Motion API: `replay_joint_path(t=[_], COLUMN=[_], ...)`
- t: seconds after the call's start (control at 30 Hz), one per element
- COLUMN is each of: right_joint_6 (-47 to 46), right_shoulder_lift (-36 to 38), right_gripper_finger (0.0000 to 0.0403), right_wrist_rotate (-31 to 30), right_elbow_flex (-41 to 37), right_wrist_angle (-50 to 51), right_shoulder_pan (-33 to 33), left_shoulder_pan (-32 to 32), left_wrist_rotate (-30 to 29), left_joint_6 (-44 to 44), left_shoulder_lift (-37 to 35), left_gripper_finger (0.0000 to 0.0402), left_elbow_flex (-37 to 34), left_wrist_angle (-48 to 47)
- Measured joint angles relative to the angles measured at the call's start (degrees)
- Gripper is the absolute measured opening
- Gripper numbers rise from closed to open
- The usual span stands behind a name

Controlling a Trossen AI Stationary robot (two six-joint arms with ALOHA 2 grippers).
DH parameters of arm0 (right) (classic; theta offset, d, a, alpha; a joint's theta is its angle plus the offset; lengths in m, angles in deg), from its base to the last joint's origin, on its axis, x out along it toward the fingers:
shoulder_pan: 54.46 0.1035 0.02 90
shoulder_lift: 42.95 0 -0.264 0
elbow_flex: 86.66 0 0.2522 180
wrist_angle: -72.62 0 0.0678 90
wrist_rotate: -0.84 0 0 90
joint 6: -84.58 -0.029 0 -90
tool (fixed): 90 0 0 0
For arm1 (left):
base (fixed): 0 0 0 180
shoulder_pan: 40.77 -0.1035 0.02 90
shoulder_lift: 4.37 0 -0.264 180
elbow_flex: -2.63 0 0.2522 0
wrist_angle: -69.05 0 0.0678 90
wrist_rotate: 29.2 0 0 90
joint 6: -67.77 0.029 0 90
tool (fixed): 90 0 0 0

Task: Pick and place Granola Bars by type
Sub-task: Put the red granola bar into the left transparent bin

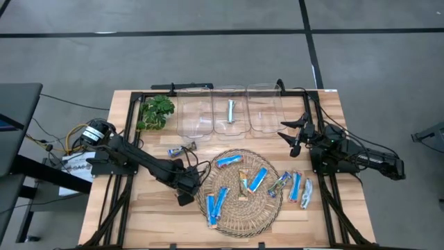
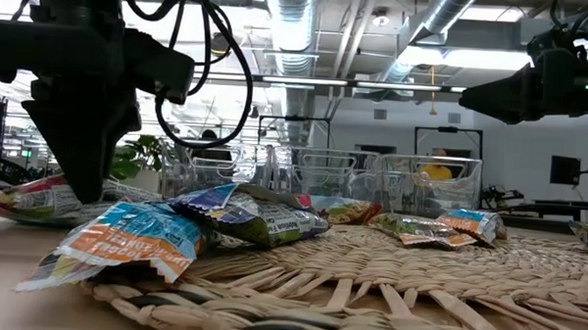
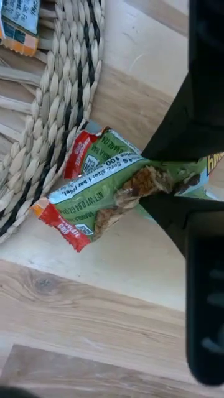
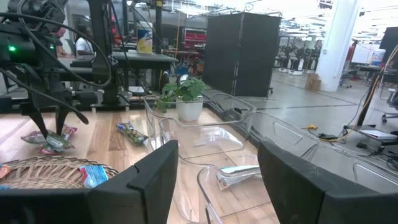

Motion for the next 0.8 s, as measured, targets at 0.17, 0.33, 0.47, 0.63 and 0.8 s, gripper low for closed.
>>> replay_joint_path(t=[0.17, 0.33, 0.47, 0.63, 0.8], right_joint_6=[0.01, 0.01, 0.01, 0.0, -0.01], right_shoulder_lift=[0.0, 0.0, 0.0, 0.0, 0.0], right_gripper_finger=[0.0215, 0.0215, 0.0215, 0.0215, 0.0215], right_wrist_rotate=[0.0, 0.0, 0.0, 0.0, 0.0], right_elbow_flex=[0.0, 0.0, 0.0, 0.0, 0.0], right_wrist_angle=[0.0, 0.0, 0.0, 0.0, 0.0], right_shoulder_pan=[0.01, -0.01, 0.01, 0.0, 0.01], left_shoulder_pan=[0.0, -0.4, -1.87, -4.09, -7.35], left_wrist_rotate=[2.54, 2.82, 2.72, 2.65, 3.49], left_joint_6=[0.09, 1.99, 4.63, 8.35, 10.31], left_shoulder_lift=[-0.08, -1.81, -3.93, -6.06, -7.38], left_gripper_finger=[0.0056, 0.0058, 0.0058, 0.0058, 0.0058], left_elbow_flex=[0.02, 0.04, 0.07, 0.07, 0.07], left_wrist_angle=[2.34, 8.15, 13.97, 23.1, 35.43])
